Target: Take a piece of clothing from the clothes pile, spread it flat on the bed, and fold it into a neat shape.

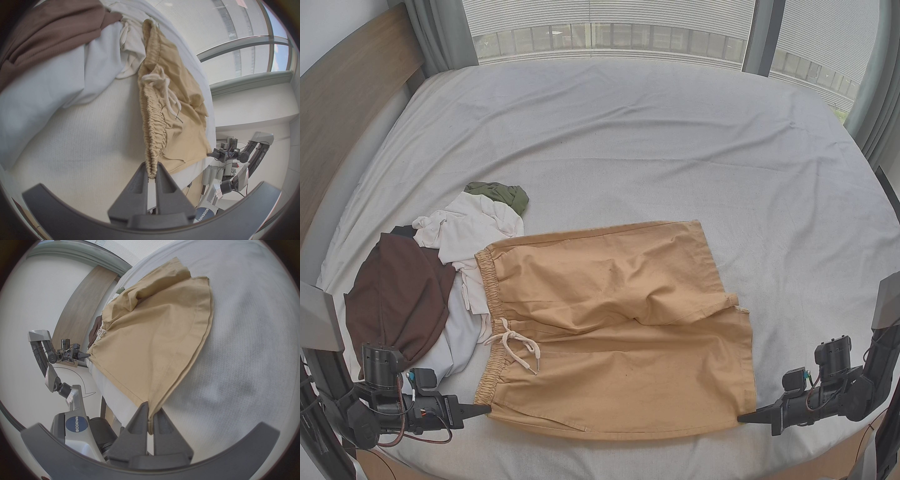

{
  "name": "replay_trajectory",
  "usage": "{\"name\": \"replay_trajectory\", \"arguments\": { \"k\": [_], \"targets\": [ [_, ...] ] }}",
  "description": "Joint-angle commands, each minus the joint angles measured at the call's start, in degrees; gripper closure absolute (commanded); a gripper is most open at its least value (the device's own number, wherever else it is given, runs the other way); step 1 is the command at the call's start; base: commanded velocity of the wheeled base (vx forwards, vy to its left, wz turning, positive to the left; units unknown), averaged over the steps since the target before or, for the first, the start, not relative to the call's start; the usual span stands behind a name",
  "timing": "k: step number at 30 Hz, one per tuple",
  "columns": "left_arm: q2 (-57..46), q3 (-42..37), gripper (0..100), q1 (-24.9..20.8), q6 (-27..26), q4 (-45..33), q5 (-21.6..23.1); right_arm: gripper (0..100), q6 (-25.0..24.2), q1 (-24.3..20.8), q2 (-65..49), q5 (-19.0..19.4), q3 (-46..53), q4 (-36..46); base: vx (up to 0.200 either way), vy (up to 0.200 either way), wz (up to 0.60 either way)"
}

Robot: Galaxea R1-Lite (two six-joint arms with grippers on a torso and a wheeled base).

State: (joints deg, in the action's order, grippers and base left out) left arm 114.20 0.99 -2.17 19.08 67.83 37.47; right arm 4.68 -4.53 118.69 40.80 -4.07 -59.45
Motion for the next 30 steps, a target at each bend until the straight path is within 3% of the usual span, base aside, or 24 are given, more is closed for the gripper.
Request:
{"name": "replay_trajectory", "arguments": {
  "k": [1, 5, 12, 19, 28, 30],
  "targets": [
    [-6.2, -1.0, 100, 1.2, 0.4, 0.0, 3.7, 100, -0.4, -1.4, -5.7, 0.4, -0.8, -0.1, 0.0, 0.0, 0.0],
    [-9.4, -1.0, 100, 2.1, 1.3, 0.0, 5.9, 100, -1.0, -1.7, -9.0, 0.8, -1.8, 0.0, 0.0, 0.0, 0.0],
    [-14.9, -1.0, 100, 2.2, 7.2, 3.6, 6.8, 100, -10.7, -3.0, -16.6, 0.8, -6.7, -0.1, 0.0, 0.0, 0.0],
    [-14.6, -0.9, 100, 2.1, 11.9, 9.1, 6.7, 100, -14.2, -3.7, -17.6, 0.5, -10.7, -1.0, 0.0, 0.0, 0.0],
    [-13.0, -0.5, 100, 1.8, 14.1, 14.4, 6.1, 100, -24.1, -4.3, -17.0, -0.2, -12.3, -14.8, 0.0, 0.0, 0.0],
    [-12.3, -0.4, 100, 1.9, 15.2, 16.4, 5.9, 100, -25.7, -4.4, -16.1, -2.0, -13.1, -17.2, 0.0, 0.0, 0.0]
  ]
}}
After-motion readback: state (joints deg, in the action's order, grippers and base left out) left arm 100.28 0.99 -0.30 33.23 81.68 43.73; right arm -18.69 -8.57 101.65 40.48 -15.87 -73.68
